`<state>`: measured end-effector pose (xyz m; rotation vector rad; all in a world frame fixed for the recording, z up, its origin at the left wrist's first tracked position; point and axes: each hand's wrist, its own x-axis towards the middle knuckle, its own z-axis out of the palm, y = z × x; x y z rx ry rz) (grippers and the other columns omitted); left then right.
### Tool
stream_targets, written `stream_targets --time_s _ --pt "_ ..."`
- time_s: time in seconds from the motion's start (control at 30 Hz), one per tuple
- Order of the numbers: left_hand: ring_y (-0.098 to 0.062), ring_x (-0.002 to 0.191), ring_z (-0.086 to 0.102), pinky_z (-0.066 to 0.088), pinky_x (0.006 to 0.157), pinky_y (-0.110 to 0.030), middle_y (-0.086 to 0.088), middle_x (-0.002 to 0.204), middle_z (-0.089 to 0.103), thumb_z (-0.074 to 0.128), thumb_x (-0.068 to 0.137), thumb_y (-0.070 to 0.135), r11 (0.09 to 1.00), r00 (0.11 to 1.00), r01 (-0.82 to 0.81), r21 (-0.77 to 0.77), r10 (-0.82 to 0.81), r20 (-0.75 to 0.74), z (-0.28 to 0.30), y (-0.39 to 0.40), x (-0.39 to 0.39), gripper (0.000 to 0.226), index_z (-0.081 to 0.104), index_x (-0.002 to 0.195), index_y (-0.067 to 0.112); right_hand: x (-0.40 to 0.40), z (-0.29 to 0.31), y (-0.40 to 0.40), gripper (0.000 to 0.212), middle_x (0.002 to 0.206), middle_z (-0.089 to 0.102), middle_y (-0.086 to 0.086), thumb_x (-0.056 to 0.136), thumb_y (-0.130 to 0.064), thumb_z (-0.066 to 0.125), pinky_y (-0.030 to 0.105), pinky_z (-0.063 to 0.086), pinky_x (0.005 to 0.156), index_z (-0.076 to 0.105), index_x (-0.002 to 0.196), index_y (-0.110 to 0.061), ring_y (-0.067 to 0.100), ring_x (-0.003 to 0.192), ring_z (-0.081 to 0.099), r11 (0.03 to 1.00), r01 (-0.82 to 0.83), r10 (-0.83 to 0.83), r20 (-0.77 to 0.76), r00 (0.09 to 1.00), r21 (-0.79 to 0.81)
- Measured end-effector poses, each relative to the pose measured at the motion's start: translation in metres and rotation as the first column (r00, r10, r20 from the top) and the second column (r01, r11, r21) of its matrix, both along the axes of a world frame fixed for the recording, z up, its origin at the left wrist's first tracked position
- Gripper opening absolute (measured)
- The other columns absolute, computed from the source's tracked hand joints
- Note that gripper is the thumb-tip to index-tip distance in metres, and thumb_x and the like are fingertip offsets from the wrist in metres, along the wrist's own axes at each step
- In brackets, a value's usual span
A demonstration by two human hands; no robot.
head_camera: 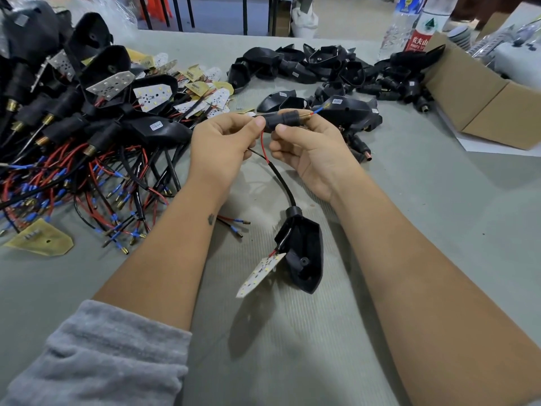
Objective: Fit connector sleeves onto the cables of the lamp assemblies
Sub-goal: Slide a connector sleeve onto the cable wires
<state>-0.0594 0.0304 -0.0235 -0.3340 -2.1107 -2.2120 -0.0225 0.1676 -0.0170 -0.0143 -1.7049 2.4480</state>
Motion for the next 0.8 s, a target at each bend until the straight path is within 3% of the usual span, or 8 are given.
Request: stream_targets --time_s 0.17,0.37,0.53,0.63,0.8 --pt "-0.004 0.060 0.053 0.046 0.060 -0.017 0.004 0.067 0.062 0.065 0.093 0.018 1.000 1.000 0.024 0.016 -0.024 -0.012 0.0009 0.0006 -0.0001 0.015 0.071 0.080 0.017 -0.0006 -0.0001 -0.0010 0.005 0.074 0.060 0.009 0.092 -0.006 0.062 0.025 0.052 0.062 0.060 0.089 -0.008 0.016 0.061 0.060 0.999 0.025 -0.026 0.025 0.999 0.029" --pt "-0.005 0.063 0.056 0.046 0.065 -0.020 0.001 0.071 0.065 0.059 0.092 0.014 0.996 0.994 0.041 0.082 -0.048 0.094 0.0036 0.0036 -0.0017 0.023 0.071 0.073 0.017 -0.0049 -0.0017 -0.0031 0.022 0.066 0.060 0.005 0.091 -0.021 0.068 0.024 0.051 0.060 0.056 0.075 -0.013 0.019 0.062 0.057 0.994 0.106 -0.108 0.063 0.992 0.023" --pt "-0.008 0.065 0.058 0.054 0.074 -0.026 0.000 0.073 0.064 0.063 0.092 0.008 0.998 0.996 0.046 0.048 -0.050 0.080 0.0001 0.0047 -0.0007 0.010 0.070 0.087 0.015 -0.0043 -0.0010 -0.0058 0.029 0.064 0.064 0.007 0.092 -0.026 0.066 0.023 0.051 0.057 0.053 0.068 -0.015 0.018 0.056 0.059 0.994 0.105 -0.108 0.069 0.992 0.042" --pt "-0.014 0.068 0.060 0.056 0.074 -0.028 -0.004 0.071 0.063 0.067 0.090 0.009 0.997 0.996 0.015 0.069 -0.021 0.084 0.0004 0.0042 -0.0007 0.008 0.068 0.082 0.012 -0.0041 -0.0004 -0.0060 0.026 0.068 0.062 0.010 0.092 -0.029 0.067 0.025 0.050 0.058 0.054 0.076 -0.013 0.018 0.058 0.059 0.993 0.106 -0.110 0.078 0.991 0.052" --pt "-0.025 0.083 0.062 0.055 0.080 -0.032 -0.017 0.087 0.064 0.070 0.088 0.011 0.996 0.996 0.064 0.068 -0.067 0.054 0.0015 0.0036 0.0025 0.008 0.070 0.081 0.013 -0.0039 -0.0001 -0.0033 0.021 0.073 0.063 0.012 0.092 -0.028 0.066 0.025 0.051 0.061 0.058 0.086 -0.010 0.017 0.059 0.059 0.995 0.079 -0.084 0.086 0.993 0.054"
